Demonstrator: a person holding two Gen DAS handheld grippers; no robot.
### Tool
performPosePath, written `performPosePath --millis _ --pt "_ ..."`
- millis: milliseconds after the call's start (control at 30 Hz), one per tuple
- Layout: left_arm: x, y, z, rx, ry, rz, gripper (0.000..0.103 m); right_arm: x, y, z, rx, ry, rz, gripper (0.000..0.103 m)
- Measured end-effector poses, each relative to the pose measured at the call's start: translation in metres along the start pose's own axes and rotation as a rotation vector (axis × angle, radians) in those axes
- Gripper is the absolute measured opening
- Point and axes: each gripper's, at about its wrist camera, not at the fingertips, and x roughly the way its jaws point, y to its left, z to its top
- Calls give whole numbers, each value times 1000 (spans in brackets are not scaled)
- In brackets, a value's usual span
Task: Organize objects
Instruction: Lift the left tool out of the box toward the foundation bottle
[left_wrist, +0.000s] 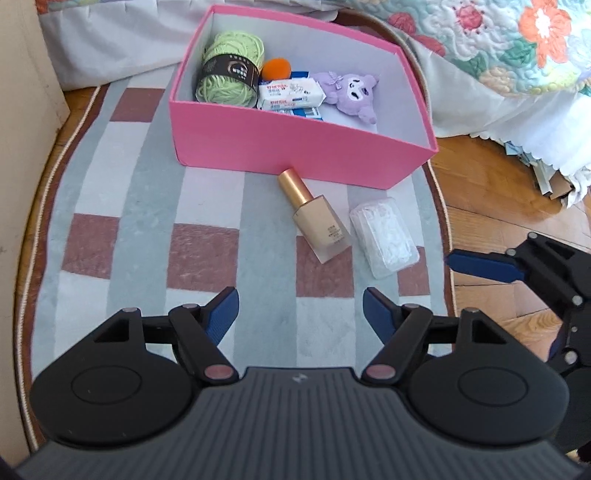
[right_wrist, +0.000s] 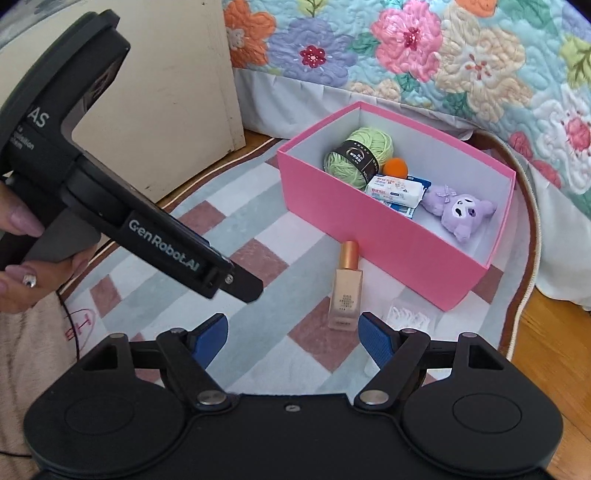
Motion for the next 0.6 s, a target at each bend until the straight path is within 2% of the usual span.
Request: performPosePath --millis 167,300,433,533,600 --pt "31 7 3 -38 -13 -4 72 30 -4 -5 -10 -27 -42 81" --pt "50 16 5 -68 -47 -84 71 62 -12 -8 4 -35 -63 77" --pt "63 17 10 -71 -91 -81 70 95 -17 -8 24 -18 -98 69" --pt "74 23 11 -86 -121 -104 67 115 -20 -8 25 24 -78 51" --pt "80 31 11 -121 -117 -135 65 123 -15 -7 -1 35 -124 50"
